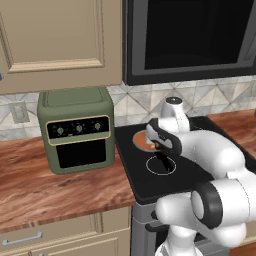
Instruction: Retrieve the steak from the fridge and place it on the saucepan with marinade on the stove.
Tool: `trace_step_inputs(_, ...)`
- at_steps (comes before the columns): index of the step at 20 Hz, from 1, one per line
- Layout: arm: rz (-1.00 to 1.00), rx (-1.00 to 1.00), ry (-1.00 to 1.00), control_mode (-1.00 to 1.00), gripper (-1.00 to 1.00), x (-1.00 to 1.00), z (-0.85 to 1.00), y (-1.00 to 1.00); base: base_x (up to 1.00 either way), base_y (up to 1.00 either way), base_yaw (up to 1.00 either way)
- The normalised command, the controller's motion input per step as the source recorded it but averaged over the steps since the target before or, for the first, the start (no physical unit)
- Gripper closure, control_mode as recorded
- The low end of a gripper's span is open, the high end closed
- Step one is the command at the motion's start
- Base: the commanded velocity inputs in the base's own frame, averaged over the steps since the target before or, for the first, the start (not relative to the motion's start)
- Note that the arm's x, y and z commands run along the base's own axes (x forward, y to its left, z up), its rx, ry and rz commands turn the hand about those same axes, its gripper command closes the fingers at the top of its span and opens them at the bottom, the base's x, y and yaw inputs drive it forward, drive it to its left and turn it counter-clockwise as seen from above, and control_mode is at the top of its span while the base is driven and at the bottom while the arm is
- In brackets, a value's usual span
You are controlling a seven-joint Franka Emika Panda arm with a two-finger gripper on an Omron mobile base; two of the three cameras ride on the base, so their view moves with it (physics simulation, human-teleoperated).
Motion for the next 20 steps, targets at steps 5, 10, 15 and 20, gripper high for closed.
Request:
trace_step_inputs(5, 0.0, 0.0, 0.0, -1.0, 1.0, 0.38, 0.0, 0.0, 0.0, 0.0, 0.0)
trace_step_inputs(10, 0.0, 0.0, 0.0, -1.0, 1.0, 0.49, -0.04, 0.0, 0.0, 0.0, 0.0)
trace_step_inputs(15, 0.0, 0.0, 0.0, -1.0, 1.0, 0.5, -0.14, 0.0, 0.0, 0.0, 0.0)
trace_step_inputs(20, 0.0, 0.0, 0.0, -1.0, 1.0, 0.41, -0.32, -0.01, 0.0, 0.0, 0.0)
